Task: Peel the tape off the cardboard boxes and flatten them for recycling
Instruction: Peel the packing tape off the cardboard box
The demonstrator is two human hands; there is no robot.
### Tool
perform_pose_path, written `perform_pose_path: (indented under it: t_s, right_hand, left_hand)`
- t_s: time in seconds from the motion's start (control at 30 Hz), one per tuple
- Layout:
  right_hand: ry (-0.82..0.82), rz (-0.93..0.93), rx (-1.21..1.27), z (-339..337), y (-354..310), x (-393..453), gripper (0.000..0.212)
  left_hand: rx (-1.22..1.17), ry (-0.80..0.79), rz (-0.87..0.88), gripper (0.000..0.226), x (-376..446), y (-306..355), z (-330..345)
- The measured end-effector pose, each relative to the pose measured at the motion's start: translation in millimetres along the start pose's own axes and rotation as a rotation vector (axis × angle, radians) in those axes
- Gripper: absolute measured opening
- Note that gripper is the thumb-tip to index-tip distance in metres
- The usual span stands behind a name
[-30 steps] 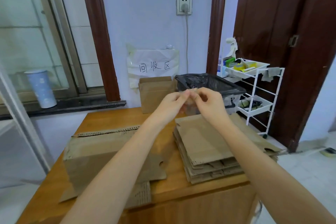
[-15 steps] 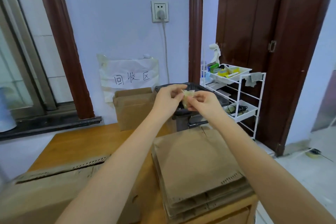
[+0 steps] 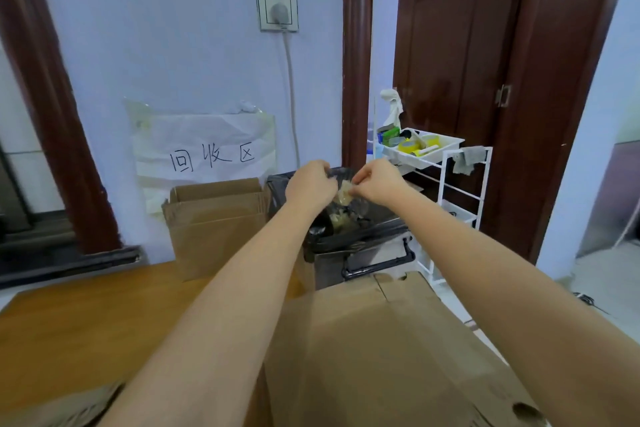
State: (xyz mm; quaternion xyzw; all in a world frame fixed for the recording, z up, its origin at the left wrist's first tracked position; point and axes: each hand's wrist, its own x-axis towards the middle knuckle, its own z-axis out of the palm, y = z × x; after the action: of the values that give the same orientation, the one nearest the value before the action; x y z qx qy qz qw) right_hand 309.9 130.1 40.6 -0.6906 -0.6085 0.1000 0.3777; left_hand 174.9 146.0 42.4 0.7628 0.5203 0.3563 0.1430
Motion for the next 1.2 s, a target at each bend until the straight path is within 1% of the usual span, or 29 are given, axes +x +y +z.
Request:
perform_pose_path:
  t_s: [0.03,0.07,0.13,0.2,0.27,0.33,0.37,0.4,0.43,0.47,0.53,0.67,0.77,0.9,1.0,1.1,1.2]
  right_hand:
    - [-0.019,0.009,-0.04,6,1,5,0.015]
    - [-0.042,0.027,-0.073,12,3,9,0.015]
    - [-0.098,0.072,-0.116,26,7,14,0.016]
    - [-0.137,0.102,-0.161,38,9,17,0.019]
    - [-0.164,0.115,-0.225,47,7,16,0.025]
    - [-0.19,0.129,-0.305,52,4,14,0.029]
    - [-0.209,0.132,-0.335,53,3,13,0.029]
    - [-0.225,0.133,-0.35,53,2,11,0.025]
    - [-0.236,0.13,-0.357,52,1,10,0.017]
    - [-0.241,0.133,-0.354,51,1,9,0.015]
    - [-0.235,0.129,-0.345,48,1,7,0.023]
    - [-0.14,0.062,-0.304,33,-11,-8,0.008]
    - [-0.092,0.012,-0.304,23,-27,-28,0.016]
    - [-0.045,-0.106,-0.336,13,-60,-66,0.02]
    - [-0.065,-0.206,-0.328,10,-92,-99,0.021]
    - [-0.148,-0.296,-0.295,20,-125,-139,0.016]
    - [-0.23,-0.364,-0.227,41,-149,-179,0.015]
  left_hand:
    - [0.02,-0.019,-0.018,0.029,2,-3,-1]
    - [0.051,-0.052,-0.019,0.023,3,-8,-3]
    - [0.167,-0.104,0.015,0.018,0,-21,-9]
    - [0.284,-0.056,0.022,0.021,-3,-36,-17]
    - [0.356,0.034,-0.021,0.024,-5,-52,-25]
    - [0.408,0.059,-0.071,0.024,-7,-65,-31]
    - [0.426,0.049,-0.087,0.024,-8,-71,-32]
    - [0.432,0.032,-0.101,0.024,-9,-76,-33]
    - [0.432,0.011,-0.113,0.024,-11,-80,-34]
    - [0.432,-0.021,-0.12,0.023,-14,-83,-36]
    - [0.449,-0.098,-0.116,0.02,-21,-87,-40]
    - [0.497,-0.175,-0.081,0.014,-43,-82,-52]
    - [0.521,-0.21,-0.038,0.014,-64,-77,-66]
    - [0.548,-0.217,-0.013,0.021,-101,-70,-95]
    - [0.544,-0.204,0.014,0.019,-132,-69,-121]
    - [0.538,-0.214,0.0,0.024,-168,-76,-148]
    - [0.564,-0.222,-0.039,0.024,-203,-90,-175]
